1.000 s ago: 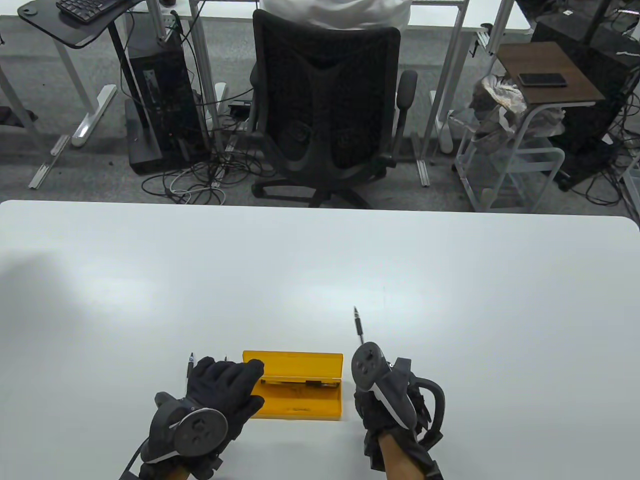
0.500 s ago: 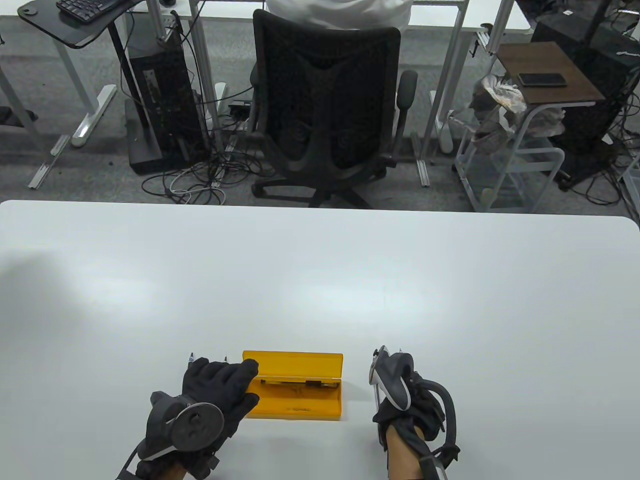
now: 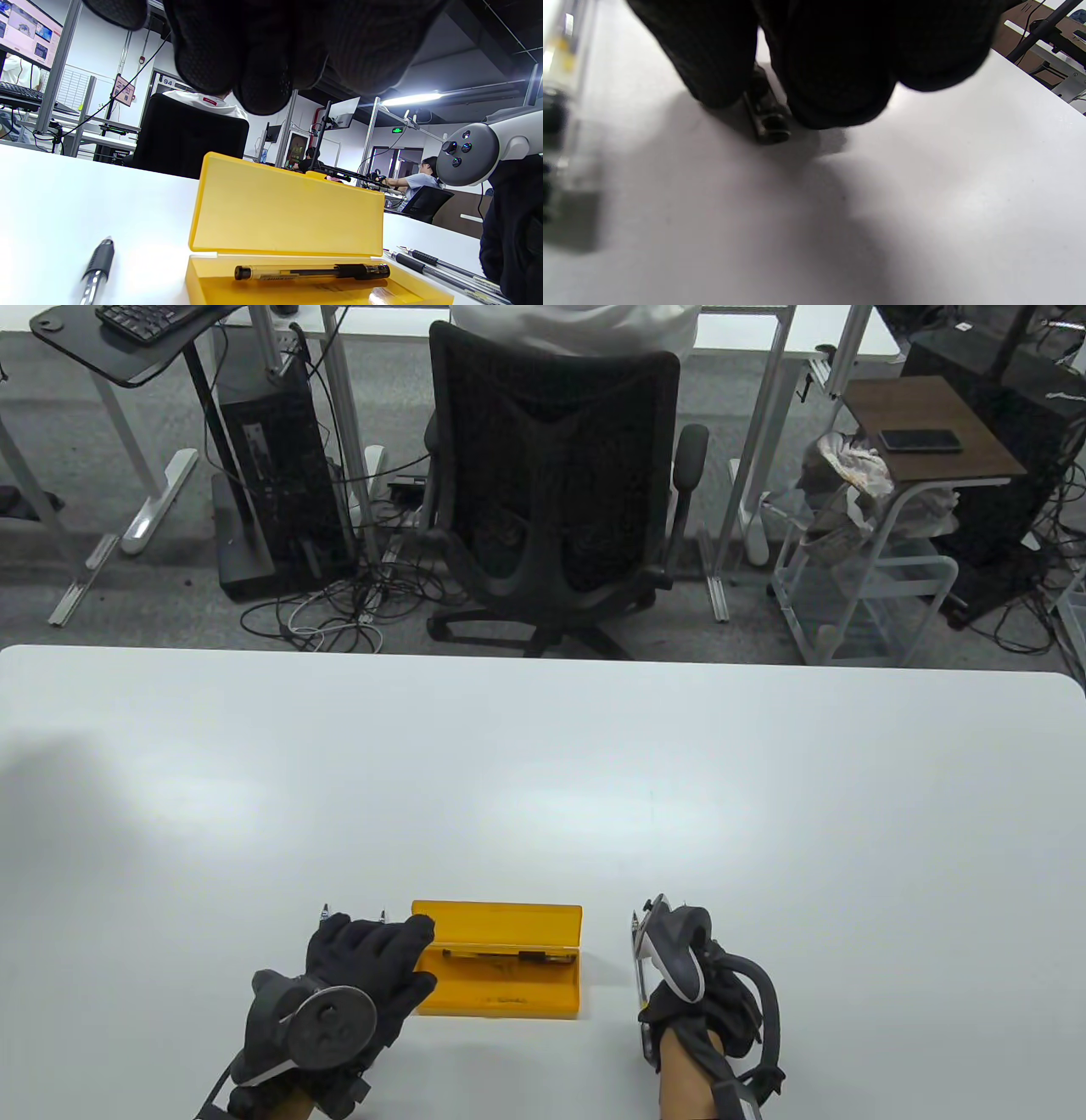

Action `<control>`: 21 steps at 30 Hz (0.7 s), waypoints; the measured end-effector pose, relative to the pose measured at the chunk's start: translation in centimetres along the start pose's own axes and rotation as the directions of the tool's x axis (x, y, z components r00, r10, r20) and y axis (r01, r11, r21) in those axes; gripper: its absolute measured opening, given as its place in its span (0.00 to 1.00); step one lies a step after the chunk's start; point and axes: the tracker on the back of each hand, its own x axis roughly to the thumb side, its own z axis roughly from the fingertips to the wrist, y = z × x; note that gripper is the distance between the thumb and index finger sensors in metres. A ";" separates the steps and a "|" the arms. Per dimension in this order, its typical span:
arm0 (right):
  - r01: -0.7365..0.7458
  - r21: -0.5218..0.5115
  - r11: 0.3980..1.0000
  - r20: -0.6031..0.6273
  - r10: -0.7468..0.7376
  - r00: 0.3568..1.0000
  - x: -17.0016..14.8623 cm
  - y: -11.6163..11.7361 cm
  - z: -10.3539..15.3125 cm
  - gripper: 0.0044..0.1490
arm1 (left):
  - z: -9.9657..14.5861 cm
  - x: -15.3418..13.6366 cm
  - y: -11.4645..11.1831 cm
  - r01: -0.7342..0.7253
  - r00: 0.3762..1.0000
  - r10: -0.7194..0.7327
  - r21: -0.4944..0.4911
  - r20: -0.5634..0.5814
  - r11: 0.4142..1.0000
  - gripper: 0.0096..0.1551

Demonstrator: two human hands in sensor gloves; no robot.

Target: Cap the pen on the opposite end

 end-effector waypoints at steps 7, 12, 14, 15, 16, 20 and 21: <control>0.020 -0.006 1.000 0.012 -0.020 1.000 -0.1 0.1 -0.1 0.40 | 0.0 0.0 -0.2 0.001 1.000 -0.001 -0.013 -0.008 1.000 0.37; 0.014 -0.007 1.000 0.016 -0.014 1.000 -0.2 0.0 -0.1 0.40 | 0.0 0.0 -0.2 0.002 1.000 -0.003 -0.017 -0.014 1.000 0.37; 0.003 -0.008 1.000 0.018 -0.003 1.000 -0.2 0.0 0.0 0.40 | 0.0 0.0 -0.2 0.002 1.000 -0.002 -0.019 -0.017 1.000 0.37; 0.001 -0.008 1.000 0.019 -0.001 1.000 -0.2 -0.1 0.0 0.40 | 0.0 0.0 -0.3 0.002 1.000 -0.002 -0.021 -0.018 1.000 0.37; 0.001 -0.008 1.000 0.019 -0.001 1.000 -0.3 -0.1 0.0 0.40 | 0.0 0.0 -0.3 0.002 1.000 -0.002 -0.022 -0.019 1.000 0.37; 0.019 -0.009 1.000 0.022 -0.019 1.000 -0.3 0.0 0.1 0.41 | -0.1 0.0 -0.4 0.006 1.000 -0.007 -0.032 -0.026 0.999 0.37; 0.023 -0.009 1.000 0.021 -0.023 1.000 -0.3 0.0 0.1 0.41 | -0.1 0.0 -0.4 0.010 0.999 -0.011 -0.032 -0.034 0.999 0.37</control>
